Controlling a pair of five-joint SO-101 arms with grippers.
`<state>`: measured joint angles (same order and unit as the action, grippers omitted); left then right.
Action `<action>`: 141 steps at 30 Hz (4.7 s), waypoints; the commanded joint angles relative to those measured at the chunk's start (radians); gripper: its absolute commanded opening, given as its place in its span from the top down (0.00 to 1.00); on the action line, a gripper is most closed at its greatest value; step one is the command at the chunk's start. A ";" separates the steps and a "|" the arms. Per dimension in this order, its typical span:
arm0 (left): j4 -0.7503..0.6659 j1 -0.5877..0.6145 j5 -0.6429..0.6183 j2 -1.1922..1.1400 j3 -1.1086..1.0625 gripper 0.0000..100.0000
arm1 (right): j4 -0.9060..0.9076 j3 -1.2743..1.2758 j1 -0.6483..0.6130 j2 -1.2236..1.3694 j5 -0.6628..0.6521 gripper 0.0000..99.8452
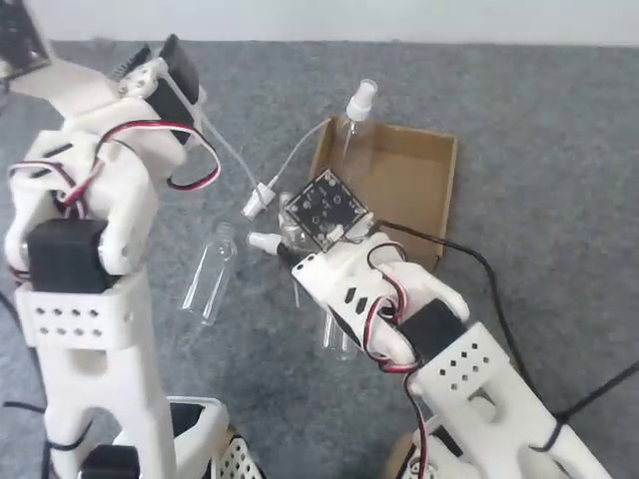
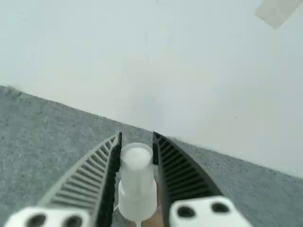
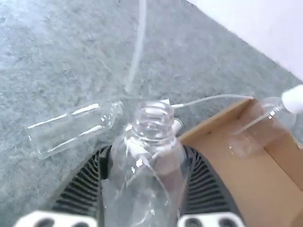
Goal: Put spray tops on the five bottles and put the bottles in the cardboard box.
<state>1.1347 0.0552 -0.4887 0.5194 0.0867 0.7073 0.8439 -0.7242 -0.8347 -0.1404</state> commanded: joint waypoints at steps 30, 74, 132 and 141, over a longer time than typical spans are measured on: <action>0.020 -0.083 -0.023 0.035 0.018 0.99 | -0.002 0.005 -0.027 -0.051 0.012 0.99; 0.100 -0.141 0.021 0.035 -0.173 0.99 | 0.001 0.008 -0.024 -0.053 0.006 0.99; 0.163 -0.301 0.299 0.035 -0.193 0.78 | -0.476 0.316 0.042 -0.124 0.141 0.99; 0.221 -0.023 0.295 0.037 -0.027 0.79 | -0.476 0.318 0.042 -0.124 0.141 0.99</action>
<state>1.3172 -0.0736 -0.1972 0.5255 -0.0054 0.2532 1.1815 -0.6935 -0.9252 -0.0115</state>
